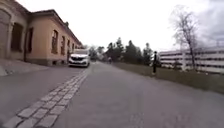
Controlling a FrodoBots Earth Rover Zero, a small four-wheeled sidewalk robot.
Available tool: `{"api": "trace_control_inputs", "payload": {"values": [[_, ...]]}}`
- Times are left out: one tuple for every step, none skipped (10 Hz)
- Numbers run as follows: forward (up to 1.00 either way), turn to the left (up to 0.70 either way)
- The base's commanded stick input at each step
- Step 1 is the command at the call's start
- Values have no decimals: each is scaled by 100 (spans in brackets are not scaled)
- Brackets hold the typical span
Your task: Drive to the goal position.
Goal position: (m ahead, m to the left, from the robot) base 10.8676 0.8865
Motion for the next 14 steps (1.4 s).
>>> {"api": "trace_control_inputs", "payload": {"values": [[100, 0], [100, 0], [100, 9], [100, 38], [100, 34], [100, 5], [100, 0], [100, 0], [100, 0], [100, 0], [100, 0], [100, 0], [100, 0], [100, 0]]}}
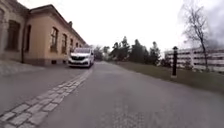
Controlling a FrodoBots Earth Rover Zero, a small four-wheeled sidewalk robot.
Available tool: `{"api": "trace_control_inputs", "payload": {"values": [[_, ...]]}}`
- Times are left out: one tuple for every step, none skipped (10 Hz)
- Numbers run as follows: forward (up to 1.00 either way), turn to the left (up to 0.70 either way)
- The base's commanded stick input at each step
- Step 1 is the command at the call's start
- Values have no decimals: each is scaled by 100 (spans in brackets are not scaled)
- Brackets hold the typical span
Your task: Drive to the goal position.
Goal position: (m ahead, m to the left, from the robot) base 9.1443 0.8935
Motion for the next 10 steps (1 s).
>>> {"api": "trace_control_inputs", "payload": {"values": [[100, 0], [100, 0], [100, 0], [100, 0], [100, 0], [100, 0], [100, 13], [100, 40], [100, 40], [100, 40]]}}
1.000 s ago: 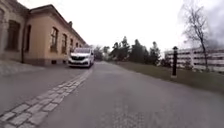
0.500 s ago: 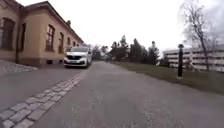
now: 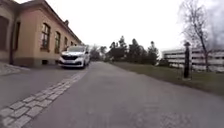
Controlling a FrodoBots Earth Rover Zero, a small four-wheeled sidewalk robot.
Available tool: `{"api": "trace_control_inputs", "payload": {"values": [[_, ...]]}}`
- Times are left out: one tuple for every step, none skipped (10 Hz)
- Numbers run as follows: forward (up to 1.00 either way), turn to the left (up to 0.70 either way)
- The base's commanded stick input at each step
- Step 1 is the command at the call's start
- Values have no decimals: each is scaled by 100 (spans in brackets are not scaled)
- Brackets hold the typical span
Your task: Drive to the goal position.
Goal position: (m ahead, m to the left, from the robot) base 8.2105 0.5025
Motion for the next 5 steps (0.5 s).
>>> {"api": "trace_control_inputs", "payload": {"values": [[100, 0], [100, 0], [100, 0], [100, 0], [100, 0]]}}
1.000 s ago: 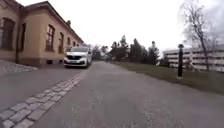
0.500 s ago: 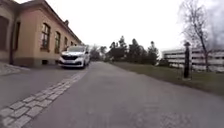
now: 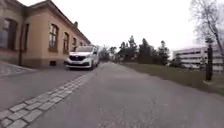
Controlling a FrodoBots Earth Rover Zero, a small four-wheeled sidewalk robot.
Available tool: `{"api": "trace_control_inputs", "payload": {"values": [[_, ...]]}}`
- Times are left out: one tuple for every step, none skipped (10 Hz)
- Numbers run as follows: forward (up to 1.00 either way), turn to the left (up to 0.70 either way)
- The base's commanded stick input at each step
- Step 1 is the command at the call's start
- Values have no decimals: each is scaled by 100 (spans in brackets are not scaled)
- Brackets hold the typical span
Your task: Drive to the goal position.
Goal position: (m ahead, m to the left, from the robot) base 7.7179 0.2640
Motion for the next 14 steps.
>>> {"api": "trace_control_inputs", "payload": {"values": [[100, 0], [100, 0], [100, 0], [100, 0], [100, 0], [100, 0], [100, 0], [100, 0], [100, 0], [100, 0], [100, 0], [100, 0], [100, 0], [100, 0]]}}
